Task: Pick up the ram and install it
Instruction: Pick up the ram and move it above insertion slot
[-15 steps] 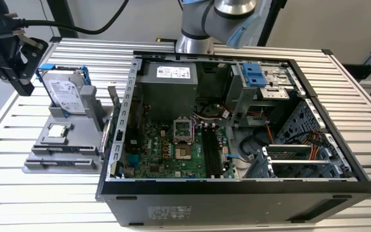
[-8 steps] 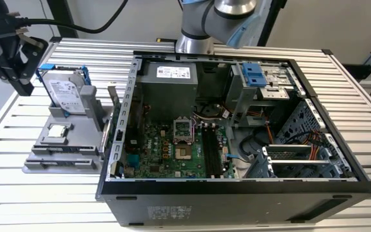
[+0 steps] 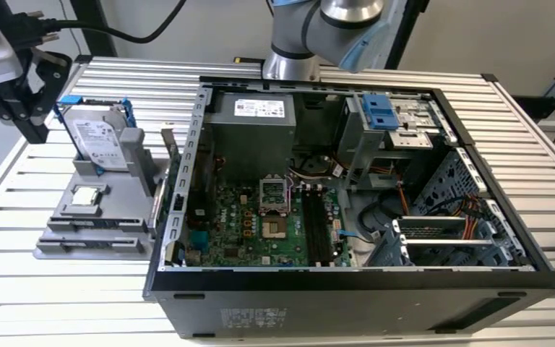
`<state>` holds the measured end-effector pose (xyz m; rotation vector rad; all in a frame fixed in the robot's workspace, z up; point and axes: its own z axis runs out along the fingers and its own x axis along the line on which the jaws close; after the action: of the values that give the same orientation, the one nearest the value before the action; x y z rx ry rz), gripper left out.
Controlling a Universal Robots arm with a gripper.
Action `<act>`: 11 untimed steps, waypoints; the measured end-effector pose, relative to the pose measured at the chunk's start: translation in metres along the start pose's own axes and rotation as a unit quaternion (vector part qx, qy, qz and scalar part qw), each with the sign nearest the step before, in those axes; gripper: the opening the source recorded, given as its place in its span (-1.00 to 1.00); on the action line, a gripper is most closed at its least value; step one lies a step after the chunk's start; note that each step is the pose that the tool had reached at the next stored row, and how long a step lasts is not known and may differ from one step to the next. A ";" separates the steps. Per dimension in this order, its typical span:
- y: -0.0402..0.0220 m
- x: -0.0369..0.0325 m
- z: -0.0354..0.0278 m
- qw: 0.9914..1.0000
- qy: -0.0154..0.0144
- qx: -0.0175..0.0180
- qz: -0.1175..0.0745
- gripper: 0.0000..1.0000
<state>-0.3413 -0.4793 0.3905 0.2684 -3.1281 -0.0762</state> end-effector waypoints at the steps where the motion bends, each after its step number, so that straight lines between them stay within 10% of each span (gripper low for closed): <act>1: 0.0000 0.0000 0.0000 1.000 0.000 0.000 -0.009 -1.00; 6: 0.0000 0.0000 0.0000 0.998 0.003 0.000 -0.055 -1.00; 11: 0.0000 0.0000 0.0000 0.995 0.005 0.000 -0.101 -1.00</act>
<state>-0.3413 -0.4793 0.3905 0.5811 -3.0804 -0.0750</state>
